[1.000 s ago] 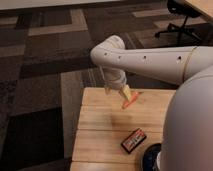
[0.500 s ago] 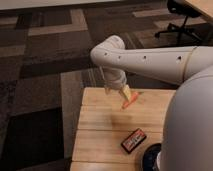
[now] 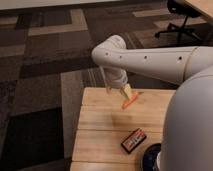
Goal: Place the pepper on the white sponge
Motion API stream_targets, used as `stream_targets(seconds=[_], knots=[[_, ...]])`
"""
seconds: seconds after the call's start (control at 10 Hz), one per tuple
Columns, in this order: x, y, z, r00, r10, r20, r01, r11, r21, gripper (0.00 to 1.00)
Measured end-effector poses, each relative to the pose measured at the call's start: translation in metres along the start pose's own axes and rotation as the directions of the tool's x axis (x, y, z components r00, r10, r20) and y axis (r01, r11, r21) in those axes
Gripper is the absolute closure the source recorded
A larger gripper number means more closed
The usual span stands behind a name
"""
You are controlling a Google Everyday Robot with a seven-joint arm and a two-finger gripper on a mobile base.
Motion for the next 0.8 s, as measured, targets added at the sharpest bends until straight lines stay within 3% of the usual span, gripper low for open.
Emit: stream_targets(seconds=[0.3, 0.5, 0.6, 0.8], knots=[[-0.025, 0.005, 0.008, 1.000, 0.010, 0.025, -0.010, 1.000, -0.025, 0.35], [-0.044, 0.012, 0.020, 0.998, 0.059, 0.036, -0.057, 0.997, -0.055, 0.35], [-0.056, 0.018, 0.030, 0.993, 0.112, 0.031, -0.109, 0.990, -0.089, 0.35], [-0.054, 0.021, 0.029, 0.994, 0.110, 0.027, -0.107, 0.990, -0.092, 0.35]])
